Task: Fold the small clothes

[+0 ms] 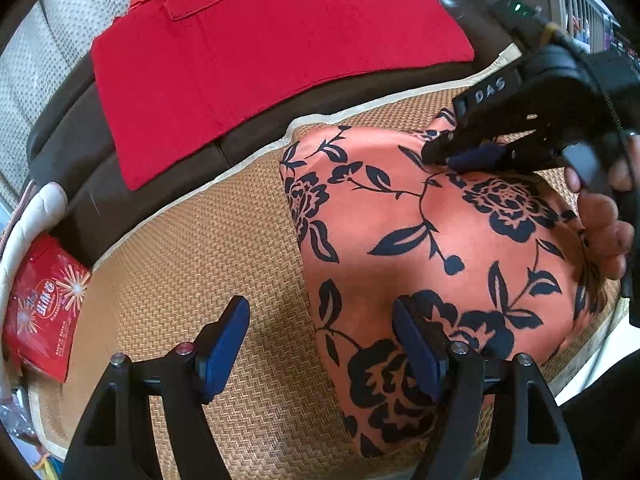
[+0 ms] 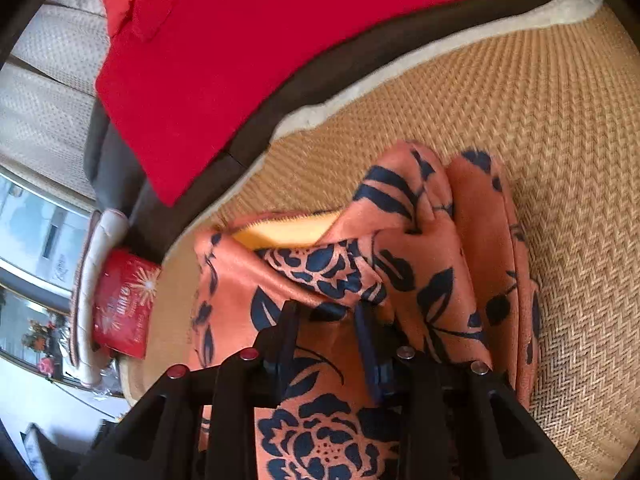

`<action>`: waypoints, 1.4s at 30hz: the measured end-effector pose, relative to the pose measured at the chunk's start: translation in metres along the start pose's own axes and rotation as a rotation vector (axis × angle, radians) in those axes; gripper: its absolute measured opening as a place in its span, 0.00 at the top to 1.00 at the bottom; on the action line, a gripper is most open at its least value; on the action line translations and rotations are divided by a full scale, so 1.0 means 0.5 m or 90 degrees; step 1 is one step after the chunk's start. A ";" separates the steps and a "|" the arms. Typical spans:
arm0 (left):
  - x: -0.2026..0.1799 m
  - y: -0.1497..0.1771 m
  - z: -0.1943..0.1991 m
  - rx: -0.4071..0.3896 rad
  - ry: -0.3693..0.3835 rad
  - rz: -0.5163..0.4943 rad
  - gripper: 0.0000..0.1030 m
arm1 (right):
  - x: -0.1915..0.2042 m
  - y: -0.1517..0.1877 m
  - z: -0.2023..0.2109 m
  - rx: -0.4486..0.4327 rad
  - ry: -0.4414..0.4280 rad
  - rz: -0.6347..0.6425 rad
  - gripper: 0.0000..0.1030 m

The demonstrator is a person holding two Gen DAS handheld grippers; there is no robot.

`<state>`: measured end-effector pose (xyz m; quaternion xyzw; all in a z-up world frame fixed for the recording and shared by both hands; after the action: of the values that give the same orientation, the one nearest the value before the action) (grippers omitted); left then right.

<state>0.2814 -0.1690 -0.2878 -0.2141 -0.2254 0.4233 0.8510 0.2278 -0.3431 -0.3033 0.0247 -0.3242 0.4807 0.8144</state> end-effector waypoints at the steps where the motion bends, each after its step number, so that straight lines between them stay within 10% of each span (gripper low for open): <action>1: 0.000 -0.002 -0.002 -0.002 -0.001 -0.002 0.27 | 0.015 -0.002 -0.002 -0.011 0.000 0.002 0.67; 8: -0.002 -0.010 -0.011 -0.004 -0.001 -0.010 0.27 | 0.153 -0.016 -0.013 -0.080 -0.079 0.075 0.66; 17: -0.014 -0.003 -0.013 -0.001 -0.014 -0.018 0.26 | 0.157 0.018 -0.129 0.014 -0.089 0.036 0.59; 30: -0.020 0.010 -0.007 -0.002 -0.035 -0.012 0.26 | 0.084 0.054 0.106 -0.127 -0.074 0.036 0.53; 35: -0.029 0.018 -0.018 0.003 -0.054 -0.020 0.19 | -0.006 0.128 0.072 -0.034 -0.005 -0.017 0.51; 42: -0.034 0.022 0.017 0.025 -0.054 -0.025 0.17 | 0.004 0.173 0.113 -0.068 -0.005 0.000 0.51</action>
<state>0.2606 -0.1753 -0.2902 -0.1747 -0.2571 0.4194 0.8529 0.1311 -0.3152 -0.2813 -0.0170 -0.3522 0.4629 0.8132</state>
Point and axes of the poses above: each gripper's, at about its wrist camera, not at the fingertips, and z roughly against the way its jaws point, x to its left, y to its underside, the point moved 6 cm from there along -z, roughly the way its jaws point, and after that the axes turned 4 degrees about y, right-handed, at the moved point
